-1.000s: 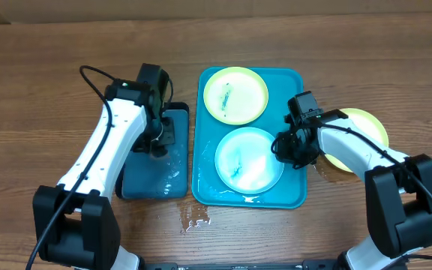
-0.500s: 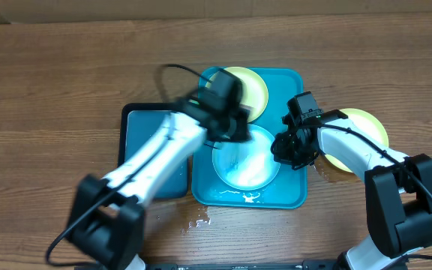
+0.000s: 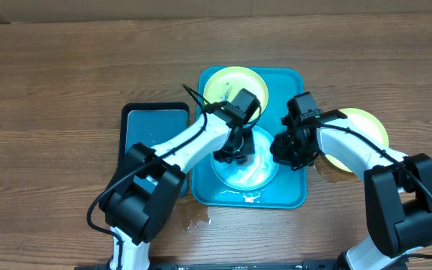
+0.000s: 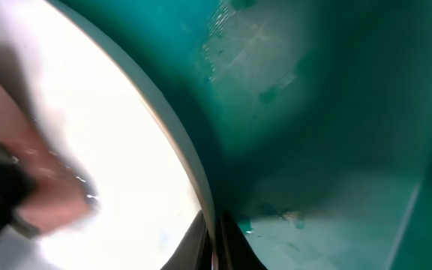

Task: Clean dirty plates on tray and stack at the side
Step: 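Scrub the light-blue plate with the sponge while right gripper holds it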

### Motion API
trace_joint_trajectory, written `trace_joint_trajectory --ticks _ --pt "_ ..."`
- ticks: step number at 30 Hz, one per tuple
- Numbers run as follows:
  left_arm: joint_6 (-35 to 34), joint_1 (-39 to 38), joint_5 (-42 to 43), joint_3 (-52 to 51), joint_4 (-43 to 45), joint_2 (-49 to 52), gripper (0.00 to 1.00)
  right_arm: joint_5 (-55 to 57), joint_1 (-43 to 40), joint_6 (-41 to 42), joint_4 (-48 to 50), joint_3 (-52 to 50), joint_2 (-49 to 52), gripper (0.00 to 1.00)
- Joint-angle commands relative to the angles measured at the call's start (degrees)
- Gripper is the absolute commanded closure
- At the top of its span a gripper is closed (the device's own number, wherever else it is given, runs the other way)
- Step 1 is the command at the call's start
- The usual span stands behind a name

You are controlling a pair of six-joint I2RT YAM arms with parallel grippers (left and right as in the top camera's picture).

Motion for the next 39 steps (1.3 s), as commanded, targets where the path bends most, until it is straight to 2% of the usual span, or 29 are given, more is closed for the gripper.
trace_joint_trajectory --ticks 1,6,9,13,17,19,22,27,30,35,39 --pt "-1.7 4.2 -10.1 0.3 -3.2 1.1 0.96 1.6 -0.1 0.6 -0.3 -0.9 0.9 0.96" --pt "2.1 6.3 -17.1 1.0 -7.1 1.1 0.96 1.6 -0.1 0.6 -0.3 -0.9 0.9 0.96" --pt "6.9 6.4 -15.6 1.0 -6.4 1.2 0.96 1.6 -0.1 0.6 -0.3 -0.9 0.9 0.96" --pt "13.4 5.6 0.6 0.7 -1.9 1.2 0.96 1.6 -0.1 0.6 -0.3 -0.9 0.9 0.96" --pt "13.6 3.3 17.3 -0.3 6.3 1.5 0.96 1.6 -0.1 0.6 -0.3 -0.9 0.9 0.96" --pt "12.7 1.5 22.0 -0.3 10.1 2.3 0.96 1.6 -0.1 0.6 -0.3 -0.9 0.9 0.96" --pt "9.6 -0.9 23.7 -0.3 11.7 3.7 0.96 1.6 -0.1 0.6 -0.3 -0.9 0.9 0.96" --pt "8.7 -1.8 22.0 -0.3 6.2 4.5 0.96 1.6 -0.1 0.6 -0.3 -0.9 0.9 0.96" --pt "6.3 -0.9 12.7 -0.2 -1.7 4.5 0.96 1.6 -0.1 0.6 -0.3 -0.9 0.9 0.96" --pt "4.8 1.3 4.8 1.0 -8.6 4.5 0.96 1.6 -0.1 0.6 -0.3 -0.9 0.9 0.96" --pt "3.7 2.6 -8.1 3.8 -15.1 4.5 0.96 1.6 -0.1 0.6 -0.3 -0.9 0.9 0.96"
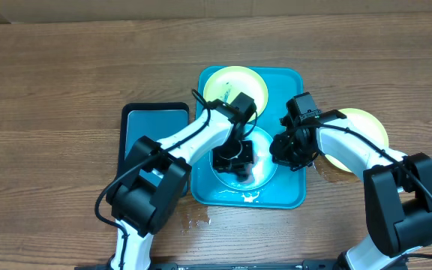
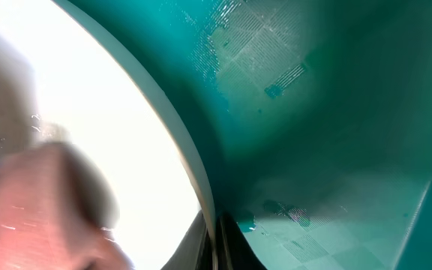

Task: Clean dirty plates on tray and stack at the side
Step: 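Scrub the light-blue plate with the sponge while right gripper holds it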

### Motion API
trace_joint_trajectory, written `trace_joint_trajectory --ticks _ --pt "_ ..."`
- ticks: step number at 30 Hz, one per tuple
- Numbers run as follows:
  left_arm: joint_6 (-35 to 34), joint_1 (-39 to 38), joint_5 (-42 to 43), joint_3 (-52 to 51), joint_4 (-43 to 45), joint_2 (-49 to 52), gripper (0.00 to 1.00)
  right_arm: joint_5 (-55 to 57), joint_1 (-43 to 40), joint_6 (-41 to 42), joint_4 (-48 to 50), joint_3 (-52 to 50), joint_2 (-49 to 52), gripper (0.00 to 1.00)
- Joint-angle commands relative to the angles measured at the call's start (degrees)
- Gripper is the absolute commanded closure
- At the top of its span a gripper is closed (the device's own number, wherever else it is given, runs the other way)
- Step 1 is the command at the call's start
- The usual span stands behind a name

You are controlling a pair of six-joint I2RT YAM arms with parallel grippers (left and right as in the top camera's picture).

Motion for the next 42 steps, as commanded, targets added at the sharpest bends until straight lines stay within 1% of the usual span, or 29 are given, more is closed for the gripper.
trace_joint_trajectory --ticks 1,3,6,9,11,13,15,18,22,25,26,32,35,38,42 --pt "-2.2 2.4 -23.4 1.6 -4.9 1.0 0.96 2.3 -0.2 0.6 -0.3 -0.9 0.8 0.96" --pt "-2.1 2.4 -31.4 2.2 -6.4 1.0 0.96 2.3 -0.2 0.6 -0.3 -0.9 0.8 0.96" --pt "-1.1 2.3 -40.3 2.9 -7.6 1.0 0.96 2.3 -0.2 0.6 -0.3 -0.9 0.8 0.96" --pt "0.6 2.3 -43.3 4.1 -7.1 1.0 0.96 2.3 -0.2 0.5 -0.3 -0.9 0.8 0.96" --pt "2.1 2.3 -42.1 4.9 -5.4 1.0 0.96 2.3 -0.2 0.5 -0.4 -0.9 0.8 0.96" --pt "3.7 2.3 -37.3 5.1 -2.3 1.0 0.96 2.3 -0.2 0.5 -0.5 -0.9 0.8 0.96" --pt "4.5 2.3 -29.1 5.0 1.0 1.1 0.96 2.4 -0.2 0.5 -0.8 -0.9 0.8 0.96" --pt "4.5 2.0 -12.1 5.0 7.3 2.1 0.96 2.4 -0.2 0.5 -1.2 -0.9 0.8 0.96" --pt "4.3 0.9 6.3 5.0 16.0 5.4 0.96 2.4 -0.2 0.3 -1.5 -0.9 0.8 0.96" --pt "3.3 0.2 13.9 5.0 18.2 7.8 0.96 2.5 -0.2 0.3 -1.4 -0.9 0.8 0.96" --pt "3.4 0.1 14.9 5.0 18.0 8.2 0.96 2.6 -0.2 0.3 -1.4 -0.9 0.8 0.96" --pt "5.1 0.1 15.3 5.0 12.9 7.9 0.96 3.0 -0.2 0.3 -1.4 -0.9 0.8 0.96" --pt "6.9 0.1 14.7 5.0 8.4 7.9 0.96 3.0 -0.2 0.3 -1.4 -0.9 0.8 0.96" --pt "6.8 0.2 8.1 5.1 2.7 7.8 0.96 3.0 -0.2 0.3 -1.4 -0.9 0.8 0.96" --pt "6.4 0.7 -4.6 6.1 -5.0 7.7 0.96 3.0 -0.2 0.3 -1.4 -0.9 0.8 0.96"
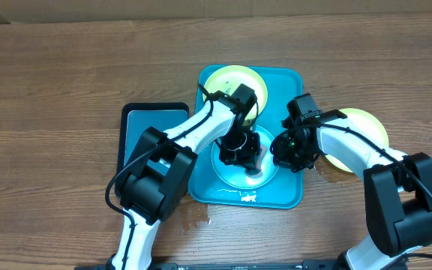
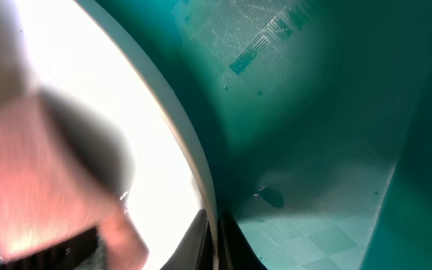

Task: Clean dirty plates on tray and stack at the side
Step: 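Scrub the light-blue plate with the sponge while right gripper holds it, then return the sponge to the basin with the left gripper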

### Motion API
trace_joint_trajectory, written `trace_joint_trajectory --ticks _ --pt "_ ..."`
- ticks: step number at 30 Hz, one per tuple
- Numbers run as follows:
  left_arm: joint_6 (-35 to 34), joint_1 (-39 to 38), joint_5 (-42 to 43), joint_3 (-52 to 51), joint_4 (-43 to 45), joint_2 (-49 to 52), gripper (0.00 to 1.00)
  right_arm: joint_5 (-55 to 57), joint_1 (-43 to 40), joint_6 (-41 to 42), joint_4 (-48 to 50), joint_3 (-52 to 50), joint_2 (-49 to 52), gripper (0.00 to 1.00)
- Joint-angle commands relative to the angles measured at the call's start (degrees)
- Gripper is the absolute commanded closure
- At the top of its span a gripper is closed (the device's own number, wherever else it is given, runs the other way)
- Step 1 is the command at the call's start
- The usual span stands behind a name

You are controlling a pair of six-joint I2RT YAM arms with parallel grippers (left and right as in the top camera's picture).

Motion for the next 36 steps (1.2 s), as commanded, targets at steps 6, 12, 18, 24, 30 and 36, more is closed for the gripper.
trace_joint_trajectory --ticks 6,12,18,24,30,36 --pt "-4.3 0.5 -35.9 2.6 -12.6 2.1 0.96 3.3 -0.1 -0.5 0.3 -0.9 0.6 0.96" --pt "-7.7 1.6 -47.2 5.8 -14.6 2.1 0.96 3.3 -0.1 -0.5 0.3 -0.9 0.6 0.96" --pt "-10.5 1.9 -48.1 13.5 -20.1 1.0 0.96 3.3 -0.1 -0.5 0.3 -0.9 0.6 0.96" --pt "-7.2 2.5 -41.7 17.3 -21.8 -9.7 0.96 3.3 -0.1 -0.5 0.3 -0.9 0.6 0.96" --pt "-2.4 7.9 -42.8 17.3 -23.9 -23.9 0.96 3.3 -0.1 -0.5 0.1 -0.9 0.6 0.96" --pt "-1.6 17.7 -45.5 9.9 -29.1 -27.1 0.95 3.3 -0.1 -0.5 0.2 -0.9 0.6 0.96"
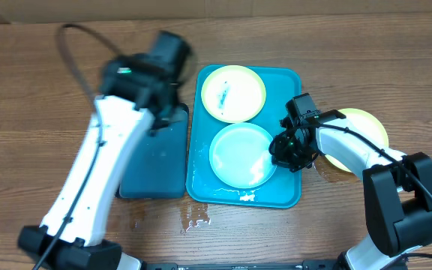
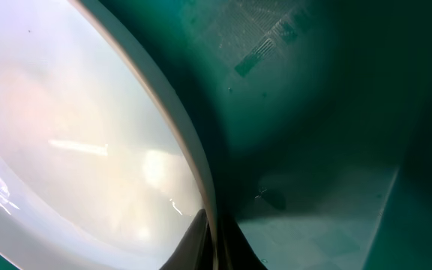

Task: Clean dirty plates on tray and stack at the side
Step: 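Return the sponge to the basin with the left gripper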

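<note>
A pale mint plate (image 1: 240, 154) lies wet and bare on the near half of the teal tray (image 1: 291, 82). My right gripper (image 1: 286, 152) is shut on its right rim; in the right wrist view the rim (image 2: 193, 150) runs down between the two dark fingertips (image 2: 201, 244). A yellow-green plate (image 1: 233, 93) with a dark smear sits on the tray's far half. My left gripper (image 1: 163, 116) is blurred above the far right corner of the dark blue tray (image 1: 152, 161); its jaws cannot be made out, and no sponge shows.
Another yellow-green plate (image 1: 360, 135) rests on the table right of the teal tray, partly under my right arm. A small puddle of water (image 1: 193, 217) lies on the wood in front of the trays. The left arm (image 1: 96, 165) stands raised over the table's left.
My left arm has left the pale plate and is now to the left, over the dark blue tray. The pink sponge no longer shows on the plate. The right gripper still pinches the rim.
At all three earlier moments my left gripper pressed a pink sponge on the pale plate, each time at a different spot, while the right gripper held the rim. Now the left arm is off to the left and the plate lies bare and shiny.
</note>
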### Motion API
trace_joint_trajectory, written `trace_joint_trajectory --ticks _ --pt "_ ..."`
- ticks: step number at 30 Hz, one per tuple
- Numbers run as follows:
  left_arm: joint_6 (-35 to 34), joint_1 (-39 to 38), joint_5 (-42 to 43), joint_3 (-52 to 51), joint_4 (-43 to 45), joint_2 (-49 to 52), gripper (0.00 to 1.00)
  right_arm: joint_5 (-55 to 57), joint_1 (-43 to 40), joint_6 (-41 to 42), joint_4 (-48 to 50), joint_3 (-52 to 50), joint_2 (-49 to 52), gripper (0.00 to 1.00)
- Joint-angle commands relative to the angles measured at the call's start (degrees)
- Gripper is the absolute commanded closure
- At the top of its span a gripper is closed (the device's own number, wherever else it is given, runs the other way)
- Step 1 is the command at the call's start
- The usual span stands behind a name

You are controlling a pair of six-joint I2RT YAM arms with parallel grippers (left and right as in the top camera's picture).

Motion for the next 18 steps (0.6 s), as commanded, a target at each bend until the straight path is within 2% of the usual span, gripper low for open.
trace_joint_trajectory --ticks 1,7,10,12,13,15,16,18 --pt "1.7 5.0 -2.2 -10.1 2.4 2.0 0.96 3.9 -0.3 -0.5 -0.3 -0.9 0.6 0.96" --pt "3.9 7.5 5.4 -33.4 21.3 2.1 0.96 3.9 -0.3 -0.5 0.4 -0.9 0.6 0.96" --pt "3.7 8.0 7.0 -39.3 27.0 2.1 0.93 3.9 -0.3 -0.5 0.4 -0.9 0.6 0.96" --pt "3.9 8.7 8.0 -39.7 27.4 2.1 0.82 3.9 -0.3 -0.5 0.5 -0.9 0.6 0.96" --pt "4.4 9.0 8.8 -39.3 26.9 2.0 0.72 3.9 -0.3 -0.5 0.5 -0.8 0.6 0.96" --pt "5.5 9.8 10.1 -37.6 25.1 1.7 0.24 3.8 -0.3 -0.5 0.4 -0.7 0.5 0.96" --pt "5.6 10.3 10.3 -36.3 23.6 1.4 0.16 3.9 -0.3 -0.5 0.1 -0.4 0.2 0.96" --pt "5.6 11.3 10.4 -33.3 20.7 0.7 0.11 3.9 -0.2 -0.5 -1.3 0.6 -1.0 0.96"
